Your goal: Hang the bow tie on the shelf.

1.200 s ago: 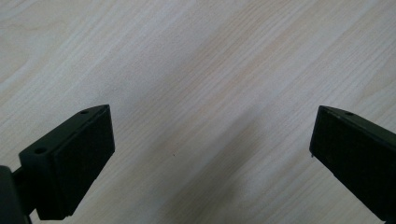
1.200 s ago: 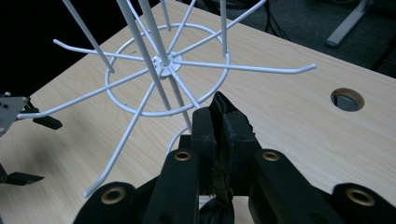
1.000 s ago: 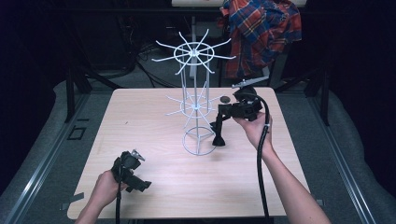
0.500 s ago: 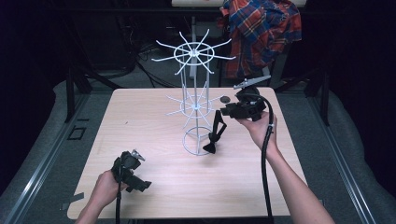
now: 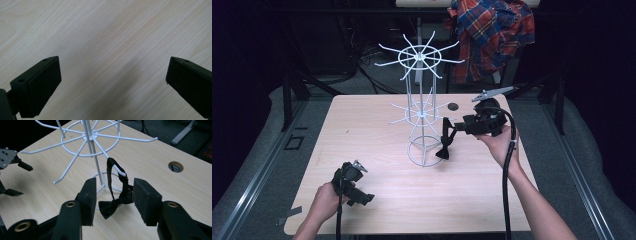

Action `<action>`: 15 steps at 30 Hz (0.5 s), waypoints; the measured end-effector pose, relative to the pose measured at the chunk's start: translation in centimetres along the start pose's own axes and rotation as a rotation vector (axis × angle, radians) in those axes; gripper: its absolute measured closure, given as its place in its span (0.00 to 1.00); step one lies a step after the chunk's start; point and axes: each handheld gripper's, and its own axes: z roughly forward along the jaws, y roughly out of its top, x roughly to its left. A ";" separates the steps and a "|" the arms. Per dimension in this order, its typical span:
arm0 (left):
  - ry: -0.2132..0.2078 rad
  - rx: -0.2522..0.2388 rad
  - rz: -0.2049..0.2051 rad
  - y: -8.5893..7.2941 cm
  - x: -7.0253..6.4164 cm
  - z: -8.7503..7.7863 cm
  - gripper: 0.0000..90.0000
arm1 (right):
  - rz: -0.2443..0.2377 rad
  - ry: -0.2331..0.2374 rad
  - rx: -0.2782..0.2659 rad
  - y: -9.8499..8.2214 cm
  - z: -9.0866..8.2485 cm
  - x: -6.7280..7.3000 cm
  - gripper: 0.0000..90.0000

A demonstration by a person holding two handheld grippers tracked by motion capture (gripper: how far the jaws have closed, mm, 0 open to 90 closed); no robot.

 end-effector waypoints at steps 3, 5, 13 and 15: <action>0.001 0.000 -0.001 0.0 0.0 0.0 0.00 | 0.015 -0.031 -0.020 -0.7 -0.6 0.0 0.47; 0.001 -0.001 -0.001 0.0 0.0 0.0 0.00 | 0.015 -0.028 -0.022 -1.2 -0.9 -0.2 0.42; 0.002 -0.001 0.000 0.0 0.0 0.0 0.00 | 0.039 -0.035 -0.024 -3.3 -1.7 -0.7 0.26; 0.003 -0.001 0.000 0.0 0.0 0.0 0.00 | 0.035 -0.035 -0.006 -3.9 -1.9 -0.8 0.24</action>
